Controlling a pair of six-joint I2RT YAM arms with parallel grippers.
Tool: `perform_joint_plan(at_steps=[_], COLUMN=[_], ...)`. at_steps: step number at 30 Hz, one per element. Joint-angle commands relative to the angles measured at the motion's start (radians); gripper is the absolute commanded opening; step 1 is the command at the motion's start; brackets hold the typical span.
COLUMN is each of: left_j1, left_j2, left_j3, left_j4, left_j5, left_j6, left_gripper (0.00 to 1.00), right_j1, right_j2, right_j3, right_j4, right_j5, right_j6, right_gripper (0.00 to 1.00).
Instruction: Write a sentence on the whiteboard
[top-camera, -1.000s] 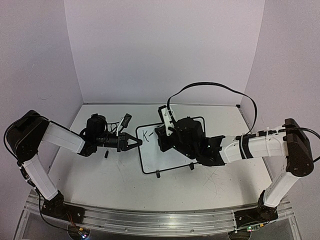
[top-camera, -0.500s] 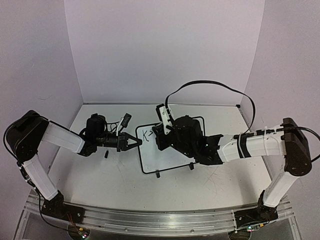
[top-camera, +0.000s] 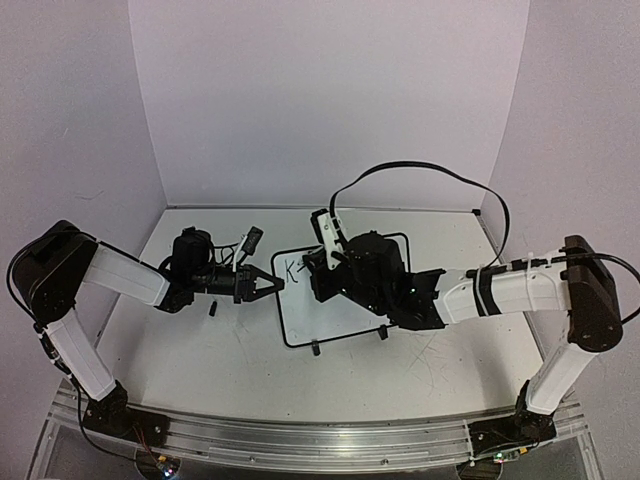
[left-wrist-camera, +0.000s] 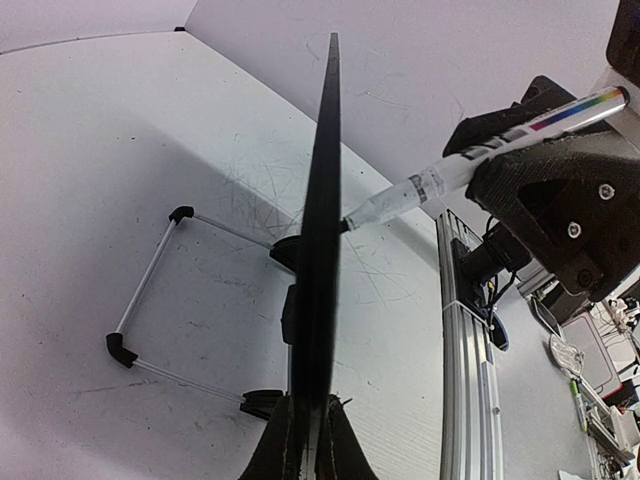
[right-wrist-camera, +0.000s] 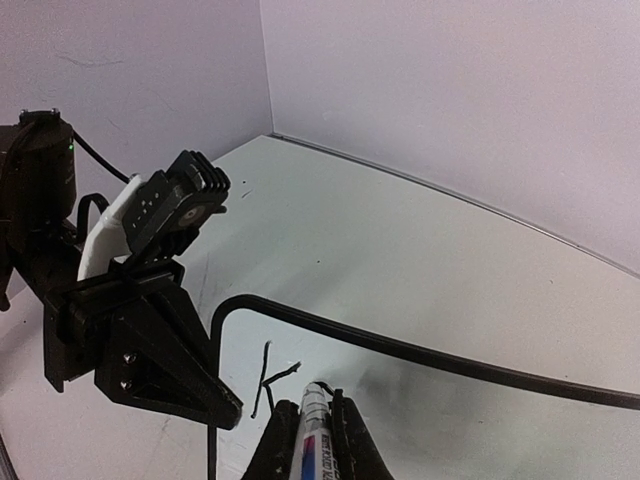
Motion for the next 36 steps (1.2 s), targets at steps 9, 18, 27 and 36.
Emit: perform_joint_plan(at_steps=[9, 18, 27, 36], left_j1=[0.000, 0.000, 0.000, 0.000], left_j2=[-0.042, -0.044, -0.038, -0.040], left_j3=[0.013, 0.011, 0.010, 0.008], left_j4=[0.016, 0.013, 0.011, 0.008], left_j5=[0.032, 0.031, 0.032, 0.032], left_j6=[0.019, 0.020, 0.022, 0.022], left_gripper=[0.00, 0.00, 0.00, 0.00], right_j1=[-0.015, -0.015, -0.015, -0.015], right_j2=[0.018, 0.009, -0.017, -0.048], right_j3=[-0.028, -0.046, -0.077, -0.072], right_j4=[-0.027, -0.033, -0.043, -0.038], right_j5=[-0.001, -0.002, 0.023, 0.102], right_j6=[0.028, 0.036, 0.039, 0.007], right_gripper=[0.00, 0.00, 0.00, 0.00])
